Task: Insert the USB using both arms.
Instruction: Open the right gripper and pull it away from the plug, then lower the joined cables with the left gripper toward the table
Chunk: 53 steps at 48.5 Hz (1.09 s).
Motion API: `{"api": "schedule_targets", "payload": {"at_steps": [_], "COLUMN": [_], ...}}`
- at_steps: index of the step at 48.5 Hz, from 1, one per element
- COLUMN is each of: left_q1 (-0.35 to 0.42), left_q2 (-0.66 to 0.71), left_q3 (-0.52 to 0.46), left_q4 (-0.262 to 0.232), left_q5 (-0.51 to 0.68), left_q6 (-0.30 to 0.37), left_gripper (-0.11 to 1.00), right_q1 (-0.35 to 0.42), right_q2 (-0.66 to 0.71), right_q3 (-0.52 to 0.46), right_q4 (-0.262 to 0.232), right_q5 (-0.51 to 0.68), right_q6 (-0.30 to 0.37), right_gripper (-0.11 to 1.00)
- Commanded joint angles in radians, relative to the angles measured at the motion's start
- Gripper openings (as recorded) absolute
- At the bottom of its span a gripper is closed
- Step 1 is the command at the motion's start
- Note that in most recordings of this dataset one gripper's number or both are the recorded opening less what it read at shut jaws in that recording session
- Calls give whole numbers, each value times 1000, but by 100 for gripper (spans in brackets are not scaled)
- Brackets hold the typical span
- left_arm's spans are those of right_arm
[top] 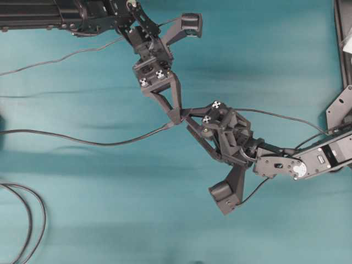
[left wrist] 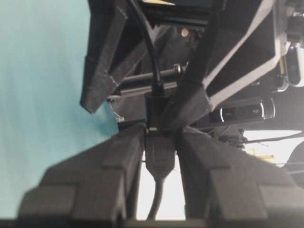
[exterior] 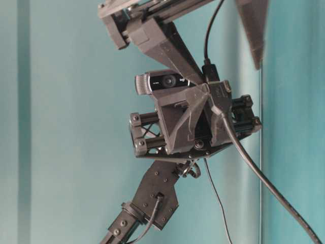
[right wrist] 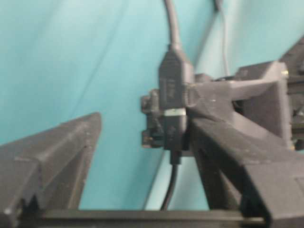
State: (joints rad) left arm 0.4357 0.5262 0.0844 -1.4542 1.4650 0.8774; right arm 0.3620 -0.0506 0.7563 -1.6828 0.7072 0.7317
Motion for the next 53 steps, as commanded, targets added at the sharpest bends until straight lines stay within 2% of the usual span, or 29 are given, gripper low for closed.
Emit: {"api": "schedule_targets", "payload": {"at_steps": [1, 5, 11, 21, 25, 32, 38, 45, 48, 53], "left_q1": [0, -2, 0, 3, 3, -11, -46, -120, -153, -202], "left_q2": [-29, -32, -38, -64, -91, -150, -195, -193, -184, -166], "left_q3": [-17, -8, 28, 80, 91, 106, 132, 149, 150, 150], "left_q4": [-9, -8, -2, 81, 138, 244, 313, 390, 428, 483], "left_q5": [3, 0, -15, -101, -166, -325, -495, -589, -612, -660], "left_q6": [-8, -8, -5, 0, -5, -15, -32, -41, -46, -71], "left_gripper": [24, 24, 24, 24, 24, 24, 24, 24, 24, 24], "right_q1": [12, 31, 75, 163, 193, 227, 252, 265, 265, 265], "right_q2": [-14, -32, -78, -147, -166, -195, -222, -262, -275, -285], "right_q3": [-14, -14, -15, -23, -38, -57, -51, -32, -23, -8], "right_q4": [-2, 9, 52, 140, 192, 261, 281, 281, 281, 281], "right_q5": [40, 87, 146, 190, 210, 272, 365, 466, 483, 491], "right_q6": [20, 40, 61, 72, 104, 239, 420, 647, 709, 759], "right_gripper": [76, 72, 73, 73, 73, 73, 73, 73, 73, 73]}}
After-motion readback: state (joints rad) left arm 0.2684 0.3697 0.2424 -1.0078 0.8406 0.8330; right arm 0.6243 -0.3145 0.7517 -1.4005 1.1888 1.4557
